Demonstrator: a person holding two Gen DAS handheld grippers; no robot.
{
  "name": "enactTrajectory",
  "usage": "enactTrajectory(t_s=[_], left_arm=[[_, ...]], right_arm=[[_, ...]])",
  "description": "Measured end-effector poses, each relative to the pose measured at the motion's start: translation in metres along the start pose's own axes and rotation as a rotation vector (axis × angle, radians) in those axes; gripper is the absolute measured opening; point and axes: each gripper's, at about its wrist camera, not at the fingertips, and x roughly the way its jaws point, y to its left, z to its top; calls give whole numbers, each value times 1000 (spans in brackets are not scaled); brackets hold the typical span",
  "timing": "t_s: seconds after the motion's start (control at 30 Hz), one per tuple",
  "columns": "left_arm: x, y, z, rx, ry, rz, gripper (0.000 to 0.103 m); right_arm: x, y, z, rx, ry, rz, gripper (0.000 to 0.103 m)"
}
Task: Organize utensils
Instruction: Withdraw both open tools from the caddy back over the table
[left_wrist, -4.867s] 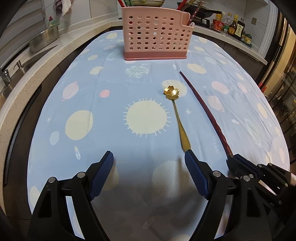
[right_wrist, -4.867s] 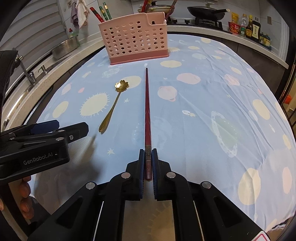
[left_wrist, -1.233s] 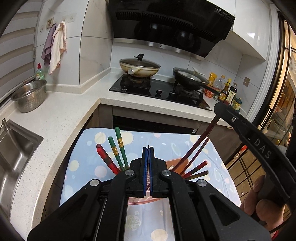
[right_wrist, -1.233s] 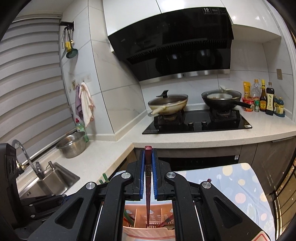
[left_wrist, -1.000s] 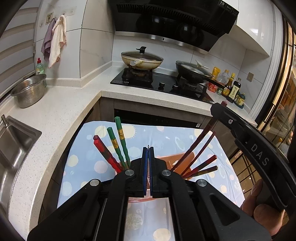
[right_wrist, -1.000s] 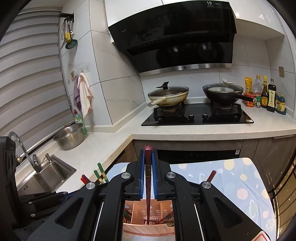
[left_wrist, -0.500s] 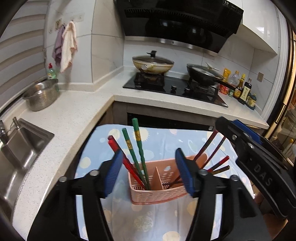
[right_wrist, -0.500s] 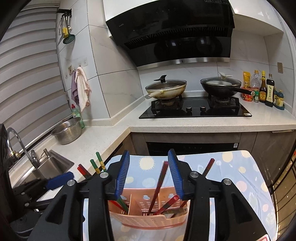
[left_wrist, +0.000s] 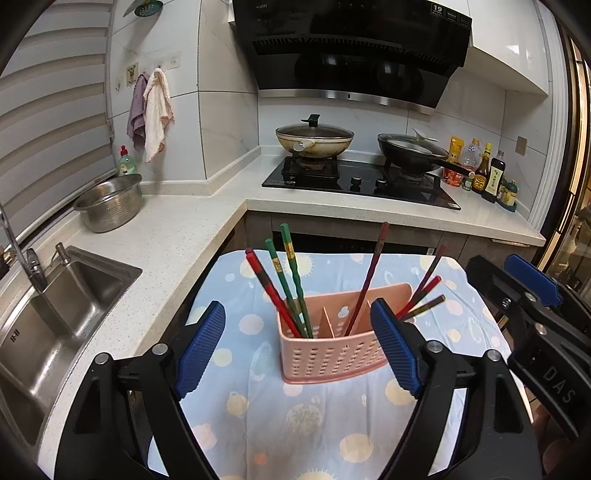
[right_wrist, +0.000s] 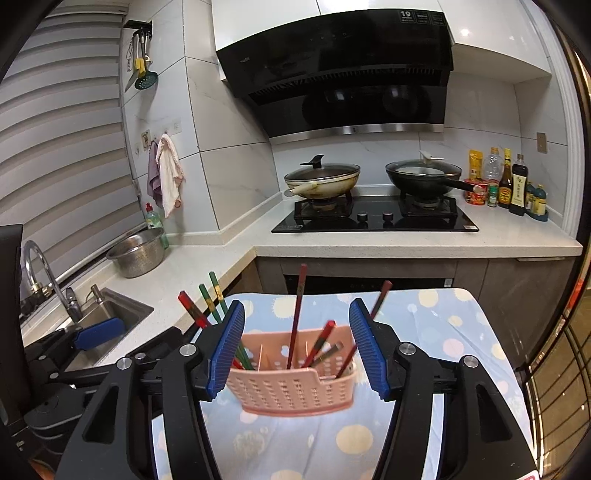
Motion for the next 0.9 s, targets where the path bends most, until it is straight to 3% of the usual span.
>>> enactTrajectory(t_s=[0.13,0.37,0.9], left_arm=[[-18,0,-11,4,-8,12,87],[-42,-5,-41,32,-9,39,93],[-67,-11,-91,56,43,83,96]], right_arm=[[-21,-2,-15,-2,17,-14,60],[-51,0,-49,-16,51,-24,65],[-80,-2,-97,-16,132,-58,67]])
